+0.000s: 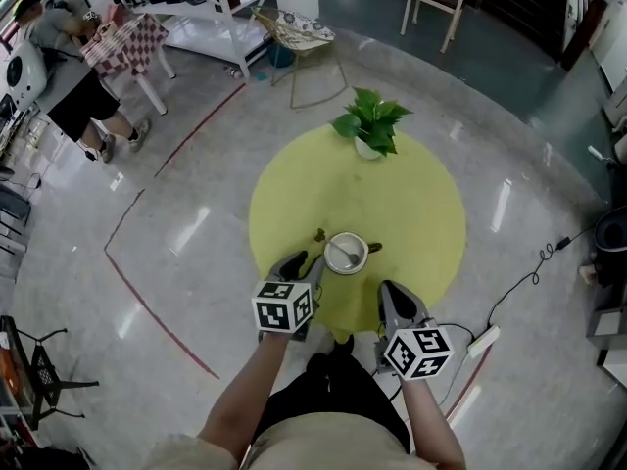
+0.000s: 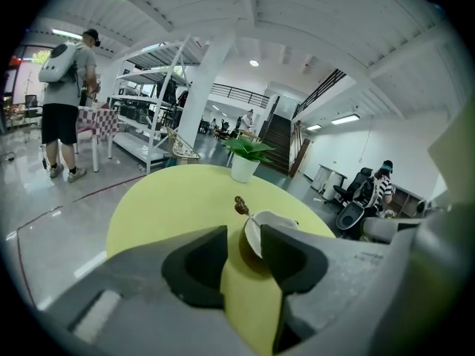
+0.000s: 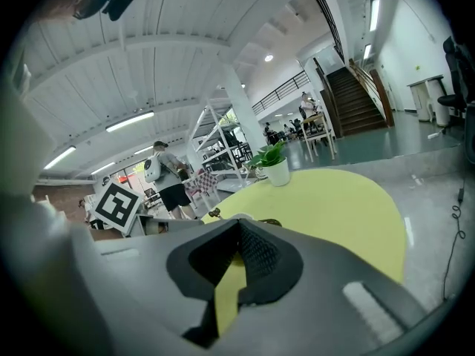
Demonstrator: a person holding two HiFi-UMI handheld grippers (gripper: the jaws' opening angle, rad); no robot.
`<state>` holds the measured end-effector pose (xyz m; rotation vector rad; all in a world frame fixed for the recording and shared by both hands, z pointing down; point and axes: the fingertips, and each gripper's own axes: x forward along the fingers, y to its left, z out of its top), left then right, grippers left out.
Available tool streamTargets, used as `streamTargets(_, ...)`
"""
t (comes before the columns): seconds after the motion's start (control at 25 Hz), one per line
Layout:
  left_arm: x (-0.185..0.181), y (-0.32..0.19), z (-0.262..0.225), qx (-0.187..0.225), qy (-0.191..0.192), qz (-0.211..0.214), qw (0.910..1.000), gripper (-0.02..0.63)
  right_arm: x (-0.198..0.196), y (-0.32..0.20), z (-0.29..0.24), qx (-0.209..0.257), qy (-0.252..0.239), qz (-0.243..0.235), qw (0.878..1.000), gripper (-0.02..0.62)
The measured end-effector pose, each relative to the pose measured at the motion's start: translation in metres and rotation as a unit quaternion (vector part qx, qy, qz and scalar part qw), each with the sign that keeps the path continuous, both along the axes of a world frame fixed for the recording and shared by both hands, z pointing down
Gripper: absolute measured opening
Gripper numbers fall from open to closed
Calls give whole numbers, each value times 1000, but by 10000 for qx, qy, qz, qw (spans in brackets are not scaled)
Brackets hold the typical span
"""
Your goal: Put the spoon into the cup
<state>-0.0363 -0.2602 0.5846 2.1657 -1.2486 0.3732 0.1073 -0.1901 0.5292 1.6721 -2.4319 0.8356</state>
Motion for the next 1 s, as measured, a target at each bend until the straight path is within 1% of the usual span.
streamTargets(0.2,-11,15,-1,27,-55,9,10000,136,-10,13,-1,47,45,-29,10000,2)
streamTargets(0.52,-26,43,-5,45,-109,17,9999,103,-21,37,-4,112,135,64,9998,2)
streamTargets(1.0,-36,85,-23,268,-149,300,9991,61,-26,74,-14,249,318,300,9987,2)
